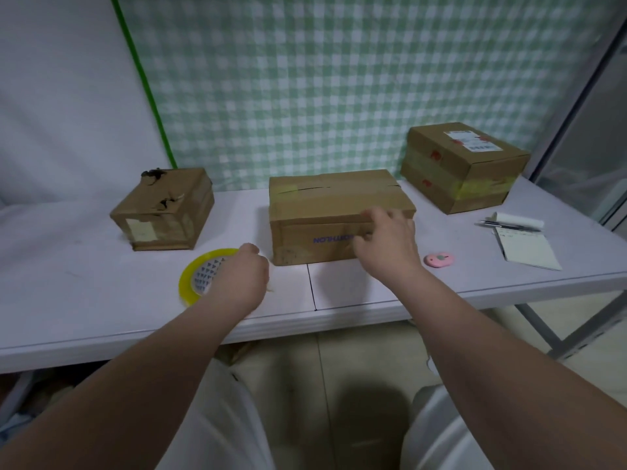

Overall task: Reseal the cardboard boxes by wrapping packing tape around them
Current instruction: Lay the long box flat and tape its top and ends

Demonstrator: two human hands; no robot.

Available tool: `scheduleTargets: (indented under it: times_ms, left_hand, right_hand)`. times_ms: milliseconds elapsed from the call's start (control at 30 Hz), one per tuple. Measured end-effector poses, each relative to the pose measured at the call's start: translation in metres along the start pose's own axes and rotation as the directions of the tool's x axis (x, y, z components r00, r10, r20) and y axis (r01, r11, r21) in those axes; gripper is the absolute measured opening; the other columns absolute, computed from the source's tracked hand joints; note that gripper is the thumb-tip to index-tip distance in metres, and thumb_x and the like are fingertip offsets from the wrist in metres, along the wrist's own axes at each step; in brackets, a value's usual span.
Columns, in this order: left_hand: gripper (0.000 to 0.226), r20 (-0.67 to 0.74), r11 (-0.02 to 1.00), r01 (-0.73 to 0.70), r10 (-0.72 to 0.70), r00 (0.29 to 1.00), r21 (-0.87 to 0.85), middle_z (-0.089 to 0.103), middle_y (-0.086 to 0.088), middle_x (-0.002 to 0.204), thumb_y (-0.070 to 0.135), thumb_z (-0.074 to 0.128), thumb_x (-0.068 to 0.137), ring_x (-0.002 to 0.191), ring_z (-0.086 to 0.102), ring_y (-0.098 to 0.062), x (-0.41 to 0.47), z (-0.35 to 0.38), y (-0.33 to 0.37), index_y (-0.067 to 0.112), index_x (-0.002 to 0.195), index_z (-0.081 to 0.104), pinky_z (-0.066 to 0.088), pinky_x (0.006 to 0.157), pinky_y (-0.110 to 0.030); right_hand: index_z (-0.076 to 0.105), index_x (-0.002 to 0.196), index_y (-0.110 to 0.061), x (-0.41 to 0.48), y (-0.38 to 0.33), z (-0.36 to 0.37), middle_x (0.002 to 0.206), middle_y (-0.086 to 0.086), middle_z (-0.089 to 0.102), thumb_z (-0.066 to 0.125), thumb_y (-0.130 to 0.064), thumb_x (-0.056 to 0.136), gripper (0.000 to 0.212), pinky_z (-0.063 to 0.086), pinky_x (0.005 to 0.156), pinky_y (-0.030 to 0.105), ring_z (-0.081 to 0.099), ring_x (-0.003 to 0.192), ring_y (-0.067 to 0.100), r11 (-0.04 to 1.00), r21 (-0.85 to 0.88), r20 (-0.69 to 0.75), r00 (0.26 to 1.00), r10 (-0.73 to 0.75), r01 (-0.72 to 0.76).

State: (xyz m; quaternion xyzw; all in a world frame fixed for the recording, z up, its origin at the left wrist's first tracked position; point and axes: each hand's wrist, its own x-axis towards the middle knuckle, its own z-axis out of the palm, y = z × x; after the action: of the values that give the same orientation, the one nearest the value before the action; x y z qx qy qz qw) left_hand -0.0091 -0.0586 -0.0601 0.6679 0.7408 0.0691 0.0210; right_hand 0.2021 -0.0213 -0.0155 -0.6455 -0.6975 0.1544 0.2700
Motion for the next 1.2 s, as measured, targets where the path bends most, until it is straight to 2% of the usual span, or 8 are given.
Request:
scheduleTargets:
  times_ms: [167,300,433,600,733,933,1033,1200]
  left_hand:
    - [0.012,-0.242,0.920,0.067,-0.171,0.955,-0.386,0.061,-0.005,0.084,0.010,0.062,0.085,0.082,0.057,-0.023,0.002,-0.040,-0.003,0.008,0.075,0.068,0.044,0.071,-0.030]
    - [0.016,0.147,0.242,0.212,-0.262,0.954,-0.947,0.057,-0.007,0.073,0.006,0.062,0.088,0.057,0.056,-0.015,-0.004,-0.079,0.013,0.012,0.075,0.057,0.047,0.047,-0.020]
    - [0.011,0.204,0.004,0.210,-0.223,0.953,-0.978,0.058,-0.009,0.075,0.004,0.056,0.092,0.060,0.057,-0.016,-0.003,-0.094,0.036,0.009,0.083,0.055,0.052,0.045,-0.020]
    - [0.012,0.224,-0.210,0.171,-0.265,0.938,-0.963,0.057,-0.012,0.078,0.000,0.056,0.091,0.063,0.057,-0.019,-0.002,-0.108,0.066,-0.003,0.103,0.057,0.055,0.057,-0.032]
    - [0.014,0.326,-0.440,0.167,-0.314,0.892,-0.882,0.053,-0.011,0.074,0.000,0.054,0.092,0.061,0.054,-0.020,-0.006,-0.119,0.085,0.003,0.079,0.051,0.052,0.071,-0.041]
    - [0.007,0.353,-0.490,0.197,-0.249,0.902,-0.849,0.058,-0.013,0.083,0.008,0.049,0.096,0.069,0.059,-0.025,0.008,-0.120,0.093,0.005,0.093,0.054,0.056,0.061,-0.045]
    - [0.010,0.295,-0.321,0.199,-0.284,0.912,-0.926,0.060,-0.013,0.079,0.007,0.044,0.097,0.057,0.061,-0.022,0.023,-0.117,0.097,0.006,0.095,0.054,0.054,0.039,-0.033]
    - [0.015,0.193,-0.035,0.193,-0.336,0.922,-0.981,0.057,-0.013,0.069,0.000,0.046,0.092,0.036,0.050,-0.013,0.071,-0.111,0.099,0.005,0.082,0.056,0.044,0.042,-0.024]
  right_hand:
    - [0.058,0.124,-0.021,-0.007,-0.006,-0.008,0.118,-0.001,0.056,0.060,-0.029,0.089,0.036,0.046,0.094,0.037,0.052,0.114,0.021,0.967,0.253,0.165,0.986,-0.008,-0.035]
    - [0.062,0.118,-0.022,-0.019,-0.020,-0.014,0.116,-0.009,0.059,0.064,-0.047,0.087,0.040,0.044,0.076,0.023,0.055,0.108,0.010,0.879,0.468,0.401,0.908,-0.121,-0.090]
    - [0.059,0.121,-0.021,-0.029,-0.028,-0.021,0.116,-0.009,0.060,0.068,-0.053,0.080,0.053,0.041,0.070,0.016,0.056,0.105,0.006,0.845,0.532,0.424,0.882,-0.207,-0.057]
    - [0.045,0.128,-0.033,-0.041,-0.024,-0.035,0.122,-0.015,0.054,0.078,-0.052,0.059,0.079,0.047,0.087,0.022,0.054,0.112,0.005,0.799,0.601,0.385,0.878,-0.284,-0.004]
    - [0.040,0.129,-0.037,-0.049,-0.028,-0.037,0.117,-0.023,0.051,0.093,-0.036,0.051,0.095,0.046,0.084,0.021,0.051,0.107,-0.002,0.869,0.409,0.150,0.919,-0.366,0.279]
    - [0.053,0.118,-0.027,-0.036,-0.016,-0.047,0.103,-0.005,0.060,0.077,-0.015,0.066,0.059,0.041,0.069,0.027,0.055,0.092,0.015,0.906,0.249,-0.219,0.931,-0.290,0.341]
    - [0.053,0.119,-0.027,-0.014,-0.017,-0.061,0.103,-0.003,0.058,0.072,-0.014,0.068,0.056,0.041,0.072,0.029,0.056,0.095,0.019,0.915,0.221,-0.264,0.924,-0.278,0.339]
    - [0.047,0.135,-0.031,0.050,-0.017,-0.075,0.126,0.000,0.054,0.070,-0.015,0.073,0.068,0.048,0.088,0.040,0.052,0.112,0.022,0.921,0.180,-0.277,0.916,-0.291,0.347]
